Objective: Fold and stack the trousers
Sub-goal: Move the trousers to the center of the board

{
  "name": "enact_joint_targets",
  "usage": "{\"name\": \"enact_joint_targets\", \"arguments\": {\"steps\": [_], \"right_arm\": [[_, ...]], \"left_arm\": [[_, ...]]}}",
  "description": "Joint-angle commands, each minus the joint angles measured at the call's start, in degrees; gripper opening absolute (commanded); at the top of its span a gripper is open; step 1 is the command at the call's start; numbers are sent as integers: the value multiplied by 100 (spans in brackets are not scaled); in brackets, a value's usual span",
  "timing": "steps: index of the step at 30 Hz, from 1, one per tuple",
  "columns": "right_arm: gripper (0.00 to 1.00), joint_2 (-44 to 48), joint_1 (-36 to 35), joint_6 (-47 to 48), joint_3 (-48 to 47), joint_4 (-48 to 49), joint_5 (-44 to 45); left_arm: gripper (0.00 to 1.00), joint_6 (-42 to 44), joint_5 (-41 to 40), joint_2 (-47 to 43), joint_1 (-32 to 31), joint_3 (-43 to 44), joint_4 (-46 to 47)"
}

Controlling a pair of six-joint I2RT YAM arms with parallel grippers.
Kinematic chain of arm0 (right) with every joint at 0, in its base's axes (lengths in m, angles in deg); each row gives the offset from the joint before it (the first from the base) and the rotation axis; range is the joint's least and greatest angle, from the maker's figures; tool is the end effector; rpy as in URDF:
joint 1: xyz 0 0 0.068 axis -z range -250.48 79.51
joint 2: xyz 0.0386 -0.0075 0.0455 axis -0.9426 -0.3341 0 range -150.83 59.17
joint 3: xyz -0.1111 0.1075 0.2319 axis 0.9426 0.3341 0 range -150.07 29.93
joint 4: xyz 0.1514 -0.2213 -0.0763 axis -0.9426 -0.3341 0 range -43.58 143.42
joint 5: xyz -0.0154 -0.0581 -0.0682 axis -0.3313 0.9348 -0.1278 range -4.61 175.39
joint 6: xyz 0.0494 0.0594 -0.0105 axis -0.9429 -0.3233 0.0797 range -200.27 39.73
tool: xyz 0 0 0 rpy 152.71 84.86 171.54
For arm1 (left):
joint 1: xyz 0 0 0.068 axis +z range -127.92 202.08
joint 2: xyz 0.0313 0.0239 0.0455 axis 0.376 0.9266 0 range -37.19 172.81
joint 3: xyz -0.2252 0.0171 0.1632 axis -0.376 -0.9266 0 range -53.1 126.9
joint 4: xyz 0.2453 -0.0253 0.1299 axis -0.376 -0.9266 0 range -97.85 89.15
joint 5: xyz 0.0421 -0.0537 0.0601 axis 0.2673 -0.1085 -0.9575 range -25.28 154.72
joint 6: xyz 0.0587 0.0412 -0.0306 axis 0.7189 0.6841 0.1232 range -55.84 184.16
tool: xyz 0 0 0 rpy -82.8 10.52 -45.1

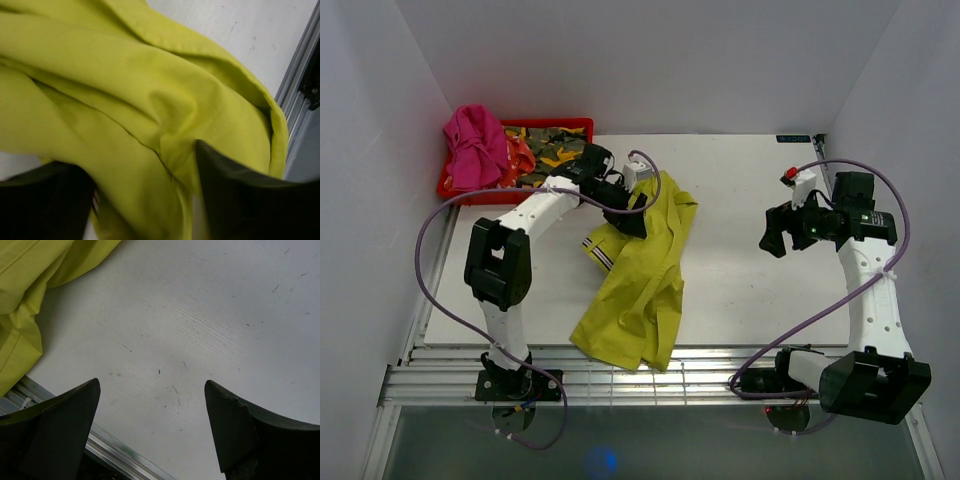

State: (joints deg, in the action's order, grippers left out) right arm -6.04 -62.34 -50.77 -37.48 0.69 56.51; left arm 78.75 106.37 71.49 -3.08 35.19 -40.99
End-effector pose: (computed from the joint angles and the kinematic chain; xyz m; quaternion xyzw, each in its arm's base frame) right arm 0.2537 -0.0039 0.3266 -0.2516 0.8801 0.1167 0.3853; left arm 0.3750 -0.2251 0.2260 0.3924 0.8193 -0.3643 0.2051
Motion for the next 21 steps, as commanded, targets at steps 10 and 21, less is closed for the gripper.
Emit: {"name": "enact_joint_targets", "arguments": {"steps": [10, 21], "right_arm": [[90, -580, -1391, -977, 165, 683, -697], [90, -1257, -2967, -3590, 1933, 3364, -943]], "left_arm": [[98, 660, 775, -1489, 1874, -167, -987], [98, -79, 379, -3046, 2156, -2518, 76]]}}
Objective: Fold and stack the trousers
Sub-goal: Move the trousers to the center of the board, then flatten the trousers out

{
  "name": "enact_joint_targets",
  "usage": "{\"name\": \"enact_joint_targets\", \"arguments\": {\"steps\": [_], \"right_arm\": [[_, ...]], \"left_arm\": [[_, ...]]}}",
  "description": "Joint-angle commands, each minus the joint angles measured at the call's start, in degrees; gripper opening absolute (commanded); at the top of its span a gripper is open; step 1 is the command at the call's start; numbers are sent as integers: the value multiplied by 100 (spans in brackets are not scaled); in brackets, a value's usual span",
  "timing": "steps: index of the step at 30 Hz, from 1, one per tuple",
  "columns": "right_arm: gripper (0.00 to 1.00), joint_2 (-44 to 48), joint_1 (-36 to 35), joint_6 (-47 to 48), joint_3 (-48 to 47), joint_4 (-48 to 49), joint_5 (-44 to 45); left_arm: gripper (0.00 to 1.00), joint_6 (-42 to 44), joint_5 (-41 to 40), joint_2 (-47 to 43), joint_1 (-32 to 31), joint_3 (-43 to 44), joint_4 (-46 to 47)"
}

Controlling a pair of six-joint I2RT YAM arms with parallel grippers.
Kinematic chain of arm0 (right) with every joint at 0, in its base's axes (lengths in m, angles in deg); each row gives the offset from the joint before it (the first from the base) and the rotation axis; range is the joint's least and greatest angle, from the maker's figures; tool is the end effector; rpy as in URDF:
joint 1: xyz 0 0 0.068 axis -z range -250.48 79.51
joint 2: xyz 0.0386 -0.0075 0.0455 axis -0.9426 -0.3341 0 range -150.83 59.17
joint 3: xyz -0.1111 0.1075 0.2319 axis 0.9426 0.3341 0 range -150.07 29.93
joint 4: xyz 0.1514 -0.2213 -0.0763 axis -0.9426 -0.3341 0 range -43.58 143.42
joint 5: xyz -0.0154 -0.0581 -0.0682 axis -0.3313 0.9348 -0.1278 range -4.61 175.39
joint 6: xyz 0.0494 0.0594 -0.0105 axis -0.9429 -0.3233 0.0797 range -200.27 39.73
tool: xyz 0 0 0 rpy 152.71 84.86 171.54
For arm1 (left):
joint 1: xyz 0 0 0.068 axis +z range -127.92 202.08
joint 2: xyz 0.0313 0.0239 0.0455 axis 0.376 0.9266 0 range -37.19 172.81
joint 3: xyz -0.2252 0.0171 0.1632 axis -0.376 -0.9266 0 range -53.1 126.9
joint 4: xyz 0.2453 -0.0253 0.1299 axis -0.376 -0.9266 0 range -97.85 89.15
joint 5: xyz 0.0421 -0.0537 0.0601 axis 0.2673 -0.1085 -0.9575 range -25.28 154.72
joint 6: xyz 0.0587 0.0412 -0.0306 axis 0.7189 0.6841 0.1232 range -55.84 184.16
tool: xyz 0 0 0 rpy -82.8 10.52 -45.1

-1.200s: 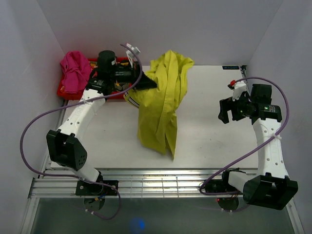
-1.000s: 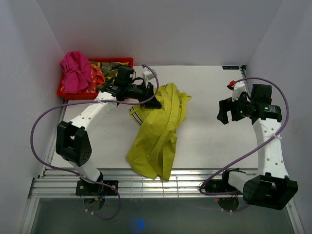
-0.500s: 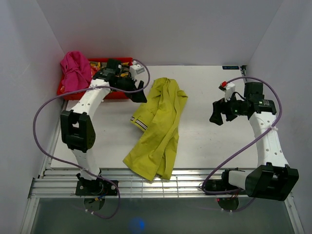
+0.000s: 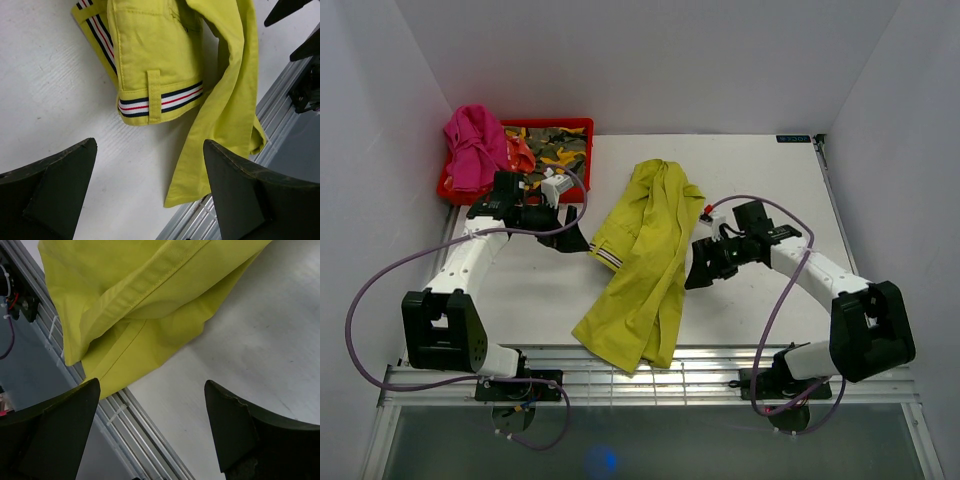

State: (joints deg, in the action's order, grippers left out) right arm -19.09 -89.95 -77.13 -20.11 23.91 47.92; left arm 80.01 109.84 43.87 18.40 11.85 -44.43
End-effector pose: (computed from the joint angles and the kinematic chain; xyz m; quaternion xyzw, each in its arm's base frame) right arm 0.2630 0.1358 0.1990 -0.2658 0.8746 0.3428 0.2168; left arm 0.3051 -0.0670 0.2603 0.2501 0.8614 -0.3427 0.2794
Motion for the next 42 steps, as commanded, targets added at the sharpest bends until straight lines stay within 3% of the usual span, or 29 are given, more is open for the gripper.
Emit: {"name": "enact_joint_targets", "arguments": {"steps": [1, 6, 11, 15, 24, 34, 42], "right_arm": [[90, -13, -285, -1103, 266, 1149, -102], [90, -452, -383, -2514, 880, 2430, -331], [90, -892, -532, -2994, 970, 3100, 55], [90, -1095, -698, -3512, 1102, 3768, -128], [90, -384, -761, -4189, 1901, 5077, -726], [90, -717, -1033, -4760, 1964, 5728, -613], [90, -1121, -1332, -4699, 1550, 5325, 38]], "left_arm": [[98, -267, 58, -292, 8, -236, 454], [98, -522, 76, -169, -1, -316, 824], [98, -794, 67, -125, -1, -360, 1174], [98, -882, 76, -64, -53, -491, 1377], [98, -1049, -197, 226, -519, -791, 1764], [98, -1173, -188, 455, -669, -843, 1896], [93, -1234, -232, 411, -888, -1142, 2028]]}}
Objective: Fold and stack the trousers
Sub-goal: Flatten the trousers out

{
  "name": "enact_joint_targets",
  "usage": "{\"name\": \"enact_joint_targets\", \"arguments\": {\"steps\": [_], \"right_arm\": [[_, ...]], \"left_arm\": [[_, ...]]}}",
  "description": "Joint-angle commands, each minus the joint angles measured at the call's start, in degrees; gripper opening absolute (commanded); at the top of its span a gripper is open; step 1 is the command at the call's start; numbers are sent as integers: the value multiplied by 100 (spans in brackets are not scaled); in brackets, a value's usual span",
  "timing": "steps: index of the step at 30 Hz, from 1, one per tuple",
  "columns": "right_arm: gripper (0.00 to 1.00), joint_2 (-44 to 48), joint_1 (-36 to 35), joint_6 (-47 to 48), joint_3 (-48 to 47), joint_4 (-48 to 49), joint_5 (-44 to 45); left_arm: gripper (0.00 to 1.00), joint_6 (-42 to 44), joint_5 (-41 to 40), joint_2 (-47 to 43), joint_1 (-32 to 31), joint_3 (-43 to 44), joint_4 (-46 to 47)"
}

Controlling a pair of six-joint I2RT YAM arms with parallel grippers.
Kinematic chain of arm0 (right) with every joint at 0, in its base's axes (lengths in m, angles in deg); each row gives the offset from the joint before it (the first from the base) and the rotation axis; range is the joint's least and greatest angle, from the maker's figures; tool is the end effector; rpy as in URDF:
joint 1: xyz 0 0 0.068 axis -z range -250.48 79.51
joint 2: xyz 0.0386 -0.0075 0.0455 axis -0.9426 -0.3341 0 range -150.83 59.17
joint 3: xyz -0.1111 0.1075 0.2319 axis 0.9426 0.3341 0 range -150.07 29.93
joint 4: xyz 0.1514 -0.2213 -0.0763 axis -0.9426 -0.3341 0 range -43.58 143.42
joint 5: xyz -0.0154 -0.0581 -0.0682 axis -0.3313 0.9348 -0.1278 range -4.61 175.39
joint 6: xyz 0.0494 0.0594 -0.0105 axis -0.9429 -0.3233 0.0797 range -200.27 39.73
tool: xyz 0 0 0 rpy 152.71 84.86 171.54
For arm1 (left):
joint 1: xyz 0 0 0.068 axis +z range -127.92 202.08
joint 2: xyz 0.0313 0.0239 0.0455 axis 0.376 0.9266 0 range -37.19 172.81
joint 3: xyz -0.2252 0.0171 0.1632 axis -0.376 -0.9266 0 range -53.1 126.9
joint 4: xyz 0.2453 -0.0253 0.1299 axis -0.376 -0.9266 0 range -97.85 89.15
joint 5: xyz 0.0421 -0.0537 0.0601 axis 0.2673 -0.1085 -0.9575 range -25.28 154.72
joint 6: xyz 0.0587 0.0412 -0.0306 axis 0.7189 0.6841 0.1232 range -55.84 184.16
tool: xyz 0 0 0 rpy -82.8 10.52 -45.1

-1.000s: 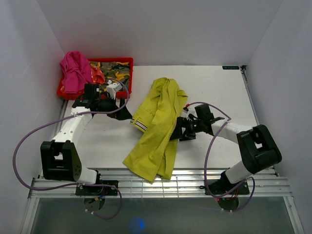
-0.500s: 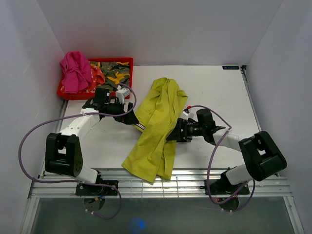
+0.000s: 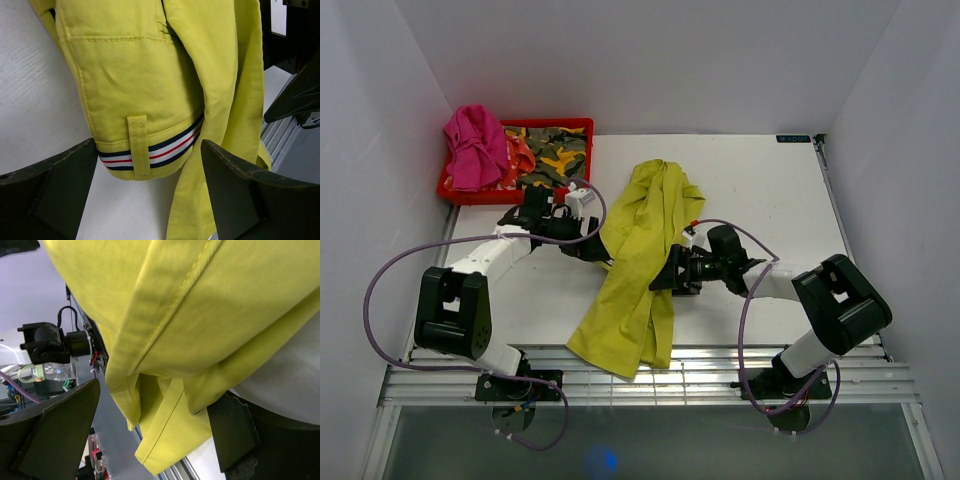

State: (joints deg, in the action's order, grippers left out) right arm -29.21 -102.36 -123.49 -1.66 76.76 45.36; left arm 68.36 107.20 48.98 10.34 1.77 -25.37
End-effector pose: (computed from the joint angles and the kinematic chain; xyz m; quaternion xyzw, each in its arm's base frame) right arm 0.2416 0.2006 0.1270 -0.0796 0.8395 0.5102 0.1692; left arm 0.3113 -0.1107 0.1954 0.2290 0.8675 -0.3636 0.2506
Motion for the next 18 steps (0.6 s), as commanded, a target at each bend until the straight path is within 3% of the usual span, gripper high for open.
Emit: {"name": "enact_joint_targets", "arguments": {"steps": [1, 4, 5, 6, 8, 9, 10, 12, 13, 14, 18], "right_arm": [[90, -127, -108, -81, -329, 31, 346], [99, -267, -187, -64, -523, -109, 461], [94, -329, -205, -29, -567, -153, 487], [77, -347, -222, 59, -628, -232, 531], [57, -382, -205, 173, -681, -355, 523], [40, -364, -179, 383, -768, -451, 514], [30, -321, -161, 533, -813, -705, 488], [9, -119, -39, 901, -936, -1057, 426], [8, -40, 23, 1408, -1128, -1607, 400], [8, 91, 85, 1726, -1234, -1943, 373], [8, 365, 829, 3475, -1858, -3788, 154]], "left_arm": [[91, -121, 32, -100, -82, -213, 148], [79, -236, 24, -127, -82, -319, 201], [75, -271, 15, -144, -82, -337, 210], [65, -297, 6, -162, -82, -354, 219], [55, -341, -20, -206, -82, -354, 219], [49, -342, -46, -215, -73, -346, 201], [37, -316, -73, -258, -65, -328, 158], [23, -236, -152, -302, -21, -249, 0], [9, -210, -178, -320, 67, -223, -62], [4, -184, -248, -372, 120, -196, -167], [0, 167, -651, -540, 339, 84, -545]]}}
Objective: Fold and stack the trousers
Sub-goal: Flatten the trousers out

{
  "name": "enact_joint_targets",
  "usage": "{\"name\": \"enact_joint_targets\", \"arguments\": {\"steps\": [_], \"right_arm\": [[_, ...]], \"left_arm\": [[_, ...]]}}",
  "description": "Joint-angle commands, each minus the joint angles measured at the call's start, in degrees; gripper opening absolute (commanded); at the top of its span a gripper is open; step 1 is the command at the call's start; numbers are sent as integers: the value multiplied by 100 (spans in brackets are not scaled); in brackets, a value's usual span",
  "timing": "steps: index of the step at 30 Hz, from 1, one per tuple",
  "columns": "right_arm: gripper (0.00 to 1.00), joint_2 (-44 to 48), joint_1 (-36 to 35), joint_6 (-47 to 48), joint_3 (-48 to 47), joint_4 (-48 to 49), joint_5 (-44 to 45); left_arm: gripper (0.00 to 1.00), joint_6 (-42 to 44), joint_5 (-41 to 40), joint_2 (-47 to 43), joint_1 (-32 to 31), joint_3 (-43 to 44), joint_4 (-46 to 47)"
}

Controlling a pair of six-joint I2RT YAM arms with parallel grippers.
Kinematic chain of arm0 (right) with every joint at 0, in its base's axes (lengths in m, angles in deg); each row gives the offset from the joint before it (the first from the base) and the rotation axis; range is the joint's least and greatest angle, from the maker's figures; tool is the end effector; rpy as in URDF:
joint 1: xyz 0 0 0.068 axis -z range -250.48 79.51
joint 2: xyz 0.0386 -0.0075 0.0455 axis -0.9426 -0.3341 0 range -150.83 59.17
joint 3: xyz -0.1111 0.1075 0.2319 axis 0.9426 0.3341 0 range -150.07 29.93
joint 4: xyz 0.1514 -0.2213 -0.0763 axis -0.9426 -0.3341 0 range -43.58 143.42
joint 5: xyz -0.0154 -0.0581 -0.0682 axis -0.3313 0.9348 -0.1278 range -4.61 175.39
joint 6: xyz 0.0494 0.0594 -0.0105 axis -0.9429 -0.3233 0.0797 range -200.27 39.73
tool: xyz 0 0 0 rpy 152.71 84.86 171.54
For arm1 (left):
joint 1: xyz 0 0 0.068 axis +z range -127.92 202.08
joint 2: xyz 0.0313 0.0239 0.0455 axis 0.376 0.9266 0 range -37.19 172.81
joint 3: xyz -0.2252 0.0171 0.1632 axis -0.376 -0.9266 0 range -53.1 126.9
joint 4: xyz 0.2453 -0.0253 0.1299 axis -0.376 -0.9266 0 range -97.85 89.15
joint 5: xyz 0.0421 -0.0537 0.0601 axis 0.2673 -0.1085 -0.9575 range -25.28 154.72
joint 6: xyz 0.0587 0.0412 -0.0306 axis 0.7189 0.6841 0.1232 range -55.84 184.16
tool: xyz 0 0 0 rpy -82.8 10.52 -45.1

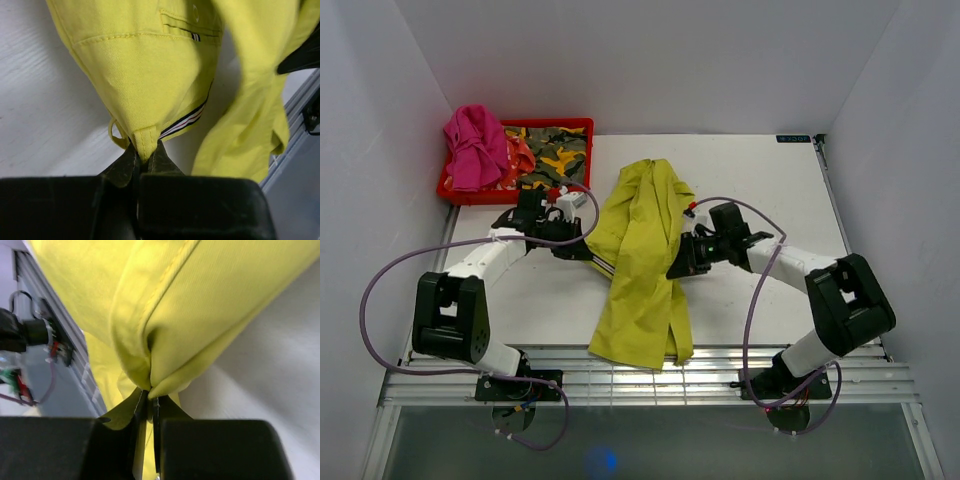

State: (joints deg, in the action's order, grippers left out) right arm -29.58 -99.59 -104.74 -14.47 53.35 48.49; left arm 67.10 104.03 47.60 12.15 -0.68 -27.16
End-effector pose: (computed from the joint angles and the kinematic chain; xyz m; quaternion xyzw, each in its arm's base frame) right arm 0.2735 0.1979 0.1532 -0.1579 0.8689 0.4261 0.1966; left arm 0.3033 -0.0960 0.1848 0.1919 0.8908 -0.3388 0.2340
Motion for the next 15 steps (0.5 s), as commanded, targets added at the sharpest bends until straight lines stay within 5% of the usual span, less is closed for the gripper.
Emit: {"name": "enact_joint_targets", "arguments": {"steps": [1, 6, 15], "right_arm": [[8, 446, 746, 2308, -857, -1852, -150], [8, 613, 2098, 4281, -1641, -4042, 314], [8, 1175, 3655, 6953, -2274, -5308, 1976]], "left_arm": [[0, 364, -484, -446, 237, 391, -514], [0, 979, -1065, -762, 659, 865, -1060], [0, 2324, -2138, -929, 1573, 1657, -2237]]}}
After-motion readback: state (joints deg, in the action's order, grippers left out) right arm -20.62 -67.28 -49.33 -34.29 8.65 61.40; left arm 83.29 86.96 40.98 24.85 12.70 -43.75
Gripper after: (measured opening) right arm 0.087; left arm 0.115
